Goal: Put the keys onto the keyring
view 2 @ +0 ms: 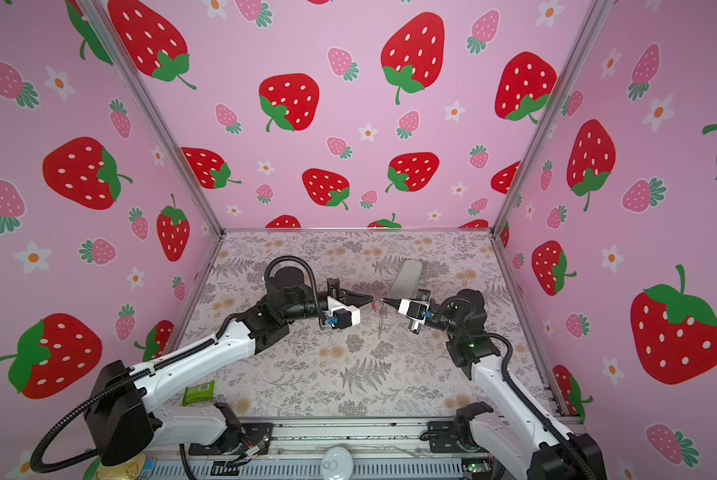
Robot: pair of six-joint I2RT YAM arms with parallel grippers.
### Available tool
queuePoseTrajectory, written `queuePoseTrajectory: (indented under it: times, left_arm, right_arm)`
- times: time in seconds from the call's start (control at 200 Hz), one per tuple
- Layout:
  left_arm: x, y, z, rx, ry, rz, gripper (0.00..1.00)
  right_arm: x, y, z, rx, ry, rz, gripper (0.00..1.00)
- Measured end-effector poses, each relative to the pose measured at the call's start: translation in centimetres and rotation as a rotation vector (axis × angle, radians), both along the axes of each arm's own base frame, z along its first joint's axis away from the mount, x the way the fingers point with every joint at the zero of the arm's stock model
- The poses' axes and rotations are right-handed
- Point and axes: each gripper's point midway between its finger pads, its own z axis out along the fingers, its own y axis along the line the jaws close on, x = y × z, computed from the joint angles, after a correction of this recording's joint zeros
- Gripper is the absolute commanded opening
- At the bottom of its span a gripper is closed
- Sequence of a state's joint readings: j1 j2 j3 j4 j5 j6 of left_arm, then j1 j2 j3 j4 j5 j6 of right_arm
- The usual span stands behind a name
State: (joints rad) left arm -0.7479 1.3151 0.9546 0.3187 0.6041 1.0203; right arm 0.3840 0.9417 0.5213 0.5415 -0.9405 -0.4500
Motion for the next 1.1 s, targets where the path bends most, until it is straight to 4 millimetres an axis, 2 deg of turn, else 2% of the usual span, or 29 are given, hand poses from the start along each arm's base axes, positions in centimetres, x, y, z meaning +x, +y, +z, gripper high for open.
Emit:
queuePoseTrajectory:
  times: [1.1]
  left_arm:
    - [-0.16,-0.46,-0.54,0.006,0.012,-0.016,0.00]
  right_arm:
    - [0.03,0.16,-0.16,0.007,0.030,0.013,0.00]
